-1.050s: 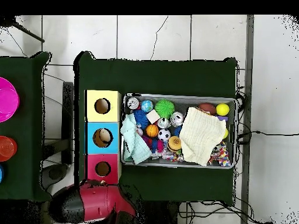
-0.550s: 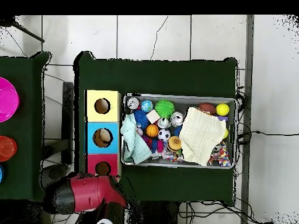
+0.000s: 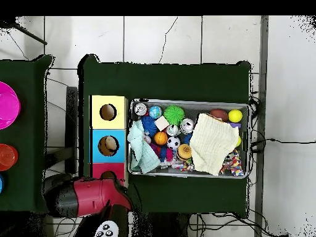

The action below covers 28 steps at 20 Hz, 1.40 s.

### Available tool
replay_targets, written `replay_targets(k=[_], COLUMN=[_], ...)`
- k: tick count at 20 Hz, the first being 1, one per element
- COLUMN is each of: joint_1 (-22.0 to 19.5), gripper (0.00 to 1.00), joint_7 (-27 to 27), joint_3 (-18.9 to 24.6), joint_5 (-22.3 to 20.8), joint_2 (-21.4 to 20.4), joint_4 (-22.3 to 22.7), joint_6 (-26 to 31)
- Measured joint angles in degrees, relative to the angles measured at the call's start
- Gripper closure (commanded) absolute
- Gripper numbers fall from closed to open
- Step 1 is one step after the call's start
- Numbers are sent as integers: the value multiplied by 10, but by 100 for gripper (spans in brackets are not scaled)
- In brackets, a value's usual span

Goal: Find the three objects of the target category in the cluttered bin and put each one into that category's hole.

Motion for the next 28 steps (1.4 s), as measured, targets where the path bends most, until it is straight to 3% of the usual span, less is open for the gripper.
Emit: replay_targets(k=[14, 28], joint_1=[-29, -59], gripper=[100, 100], joint_7=[0, 0], joint_3=[6, 10], joint_5=[7, 7], joint_2=[14, 63], joint_4=[-8, -20], joint_6=[-7, -47])
